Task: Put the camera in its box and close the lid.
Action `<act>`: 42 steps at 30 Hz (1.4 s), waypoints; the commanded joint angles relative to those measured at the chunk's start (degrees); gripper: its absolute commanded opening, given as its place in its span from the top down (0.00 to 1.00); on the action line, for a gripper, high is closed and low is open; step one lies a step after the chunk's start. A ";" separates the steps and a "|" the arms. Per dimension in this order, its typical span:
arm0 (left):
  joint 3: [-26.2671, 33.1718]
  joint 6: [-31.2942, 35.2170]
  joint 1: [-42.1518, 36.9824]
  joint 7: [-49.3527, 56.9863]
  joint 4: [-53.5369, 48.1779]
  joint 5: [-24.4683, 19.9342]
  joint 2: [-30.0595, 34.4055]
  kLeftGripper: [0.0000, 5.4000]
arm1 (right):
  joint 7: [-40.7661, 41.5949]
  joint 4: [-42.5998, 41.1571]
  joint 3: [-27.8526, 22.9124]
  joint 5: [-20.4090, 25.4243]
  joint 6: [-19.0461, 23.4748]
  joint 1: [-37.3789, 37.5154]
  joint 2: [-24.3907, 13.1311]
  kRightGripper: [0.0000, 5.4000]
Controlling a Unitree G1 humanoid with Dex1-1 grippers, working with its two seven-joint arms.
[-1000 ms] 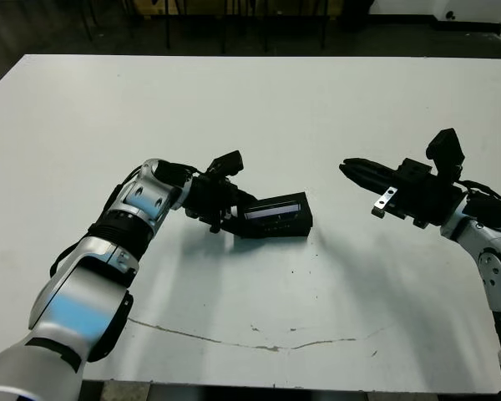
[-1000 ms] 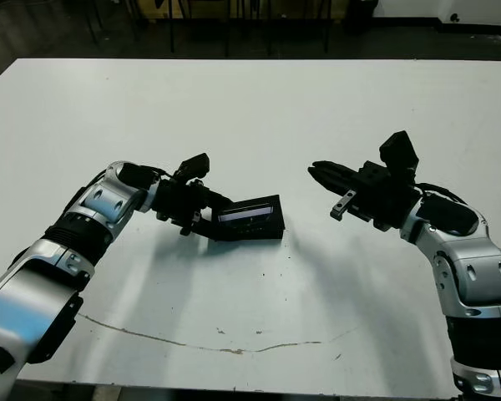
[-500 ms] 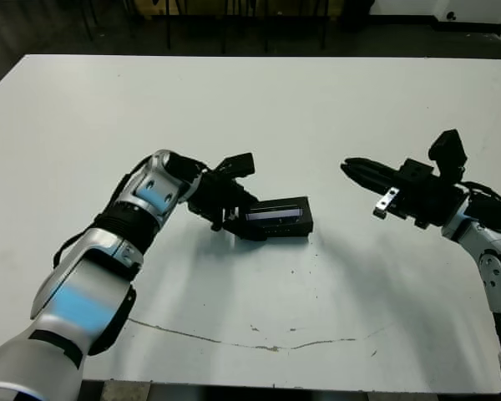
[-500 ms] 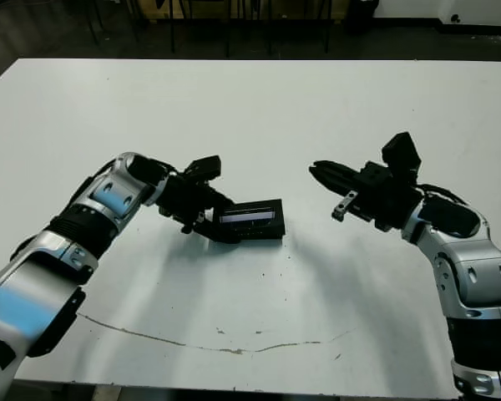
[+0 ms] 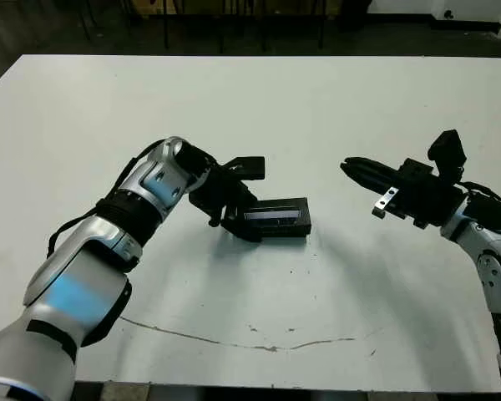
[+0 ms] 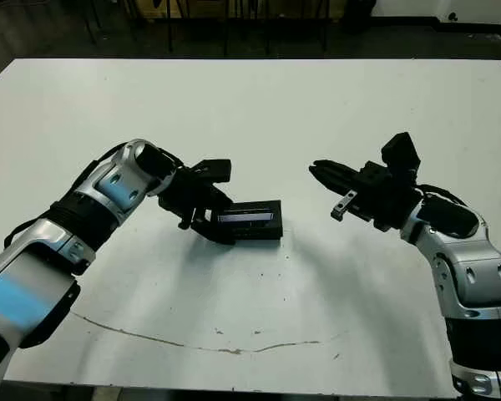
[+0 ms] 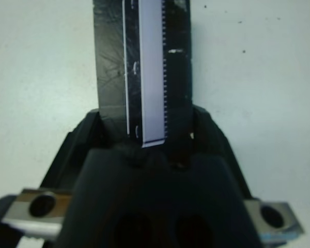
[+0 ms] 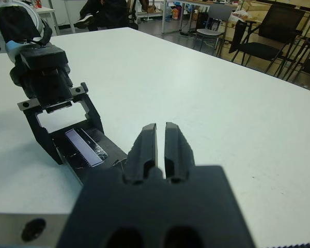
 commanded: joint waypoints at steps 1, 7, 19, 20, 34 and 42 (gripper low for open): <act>-4.29 -1.76 3.32 -1.27 1.62 4.69 1.08 0.39 | -0.10 0.37 0.33 -0.29 0.63 1.33 -0.24 1.00; -3.94 -8.44 4.29 0.26 3.15 5.63 2.00 0.19 | 0.38 0.77 0.36 -0.33 -0.02 1.49 -0.23 1.00; -0.76 -10.19 5.07 0.24 4.74 4.30 2.51 0.00 | 0.35 0.68 0.77 -0.30 -0.01 1.19 -0.15 1.00; -0.45 -10.15 5.23 0.50 4.49 4.18 2.65 0.00 | 0.35 0.68 0.83 -0.37 -0.05 1.17 -0.19 1.00; 5.79 -11.69 8.21 -2.76 1.91 0.74 10.03 0.00 | 0.39 0.92 1.16 -0.56 -0.06 0.80 -0.28 1.00; 8.30 -9.54 13.64 -7.28 -7.26 -1.94 18.43 0.00 | -0.02 0.82 1.66 -0.90 0.32 0.07 -0.01 1.00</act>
